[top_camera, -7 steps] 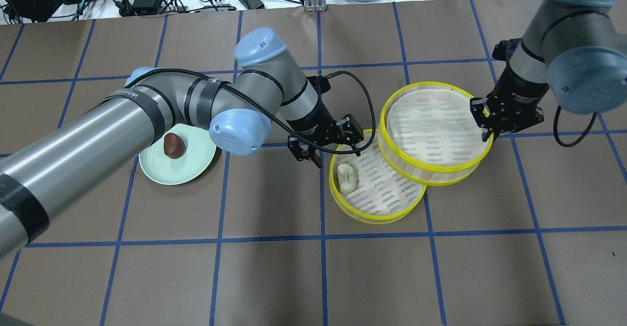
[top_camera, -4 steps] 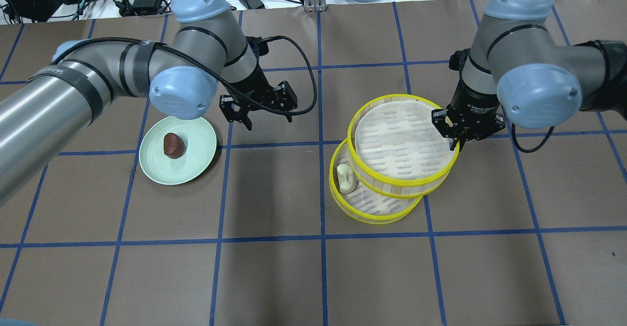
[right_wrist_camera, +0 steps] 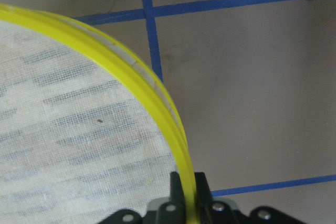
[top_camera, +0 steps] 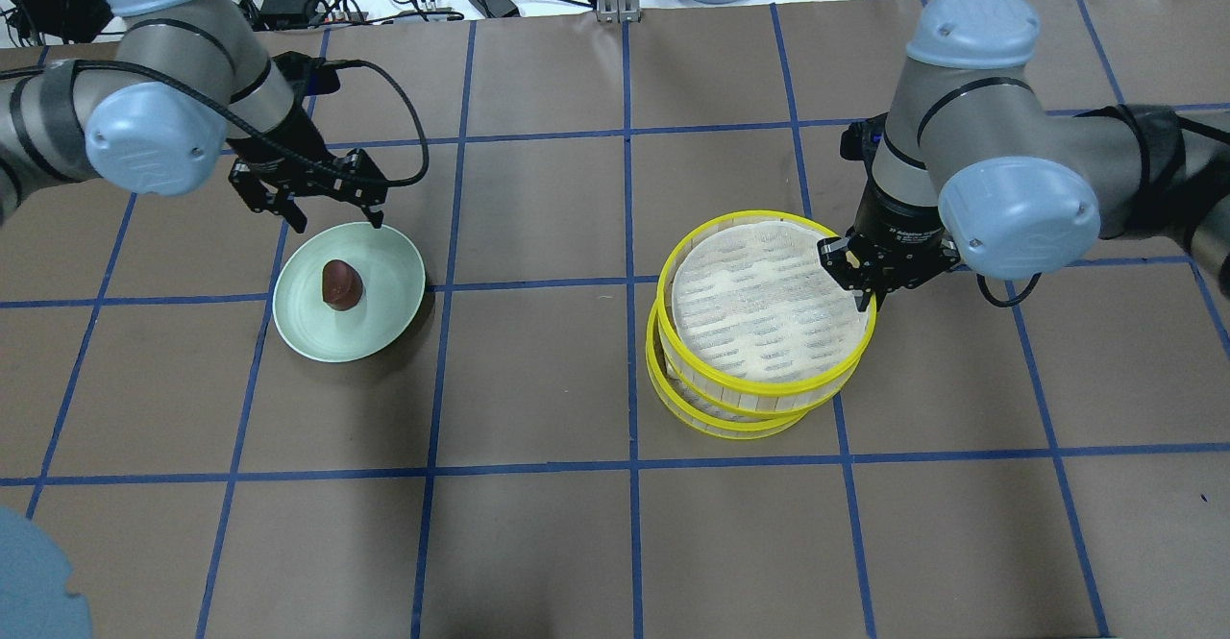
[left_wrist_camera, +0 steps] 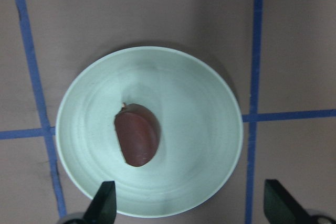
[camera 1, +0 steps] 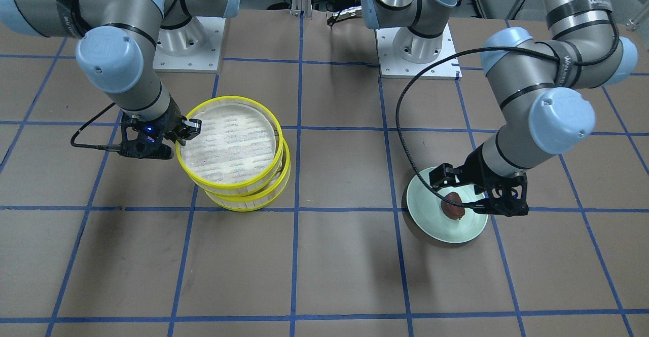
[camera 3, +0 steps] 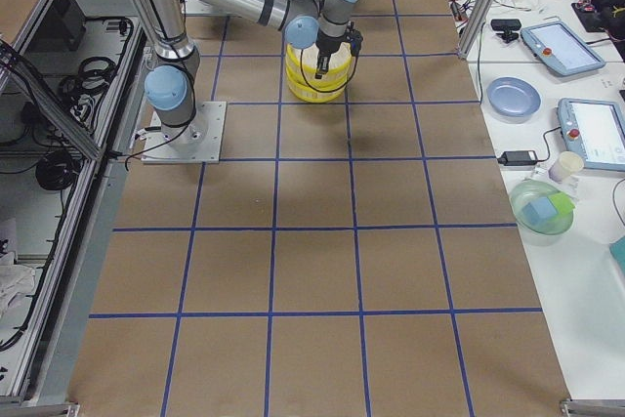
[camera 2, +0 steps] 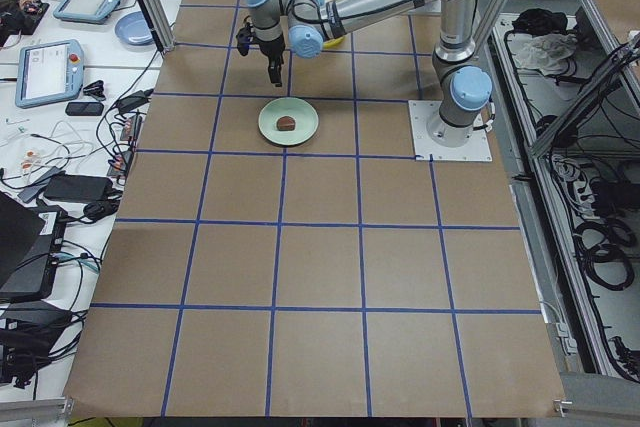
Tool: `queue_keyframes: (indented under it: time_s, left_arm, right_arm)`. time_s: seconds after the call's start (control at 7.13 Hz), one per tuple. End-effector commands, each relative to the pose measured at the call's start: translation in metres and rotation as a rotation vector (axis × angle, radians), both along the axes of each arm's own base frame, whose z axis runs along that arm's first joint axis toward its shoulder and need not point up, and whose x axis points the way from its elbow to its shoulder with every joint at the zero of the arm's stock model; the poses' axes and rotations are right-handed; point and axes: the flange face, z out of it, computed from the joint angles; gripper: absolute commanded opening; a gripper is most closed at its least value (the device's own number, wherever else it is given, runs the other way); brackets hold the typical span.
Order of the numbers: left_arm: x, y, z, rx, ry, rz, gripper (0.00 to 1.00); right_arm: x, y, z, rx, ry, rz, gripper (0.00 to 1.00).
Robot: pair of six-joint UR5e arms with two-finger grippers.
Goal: Stack buns with steamer
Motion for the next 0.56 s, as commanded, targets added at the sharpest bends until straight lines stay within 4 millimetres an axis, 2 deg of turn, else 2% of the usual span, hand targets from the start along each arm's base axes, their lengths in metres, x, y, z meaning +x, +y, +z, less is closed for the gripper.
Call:
queue_keyframes:
  time_s: [0.0,0.42]
  left_arm:
    - [0.042,-0.002,-0.029,0.048,0.002,-0.02,1.0]
    - [0.042,-0.009,-0.079,0.122,0.035,-0.007,1.0]
  right_arm:
    - [0.006,-0.008,-0.009,-0.023,-0.058,0.099,0.0]
    - [0.005,-0.011,-0.022,0.005,-0.057,0.143,0.0]
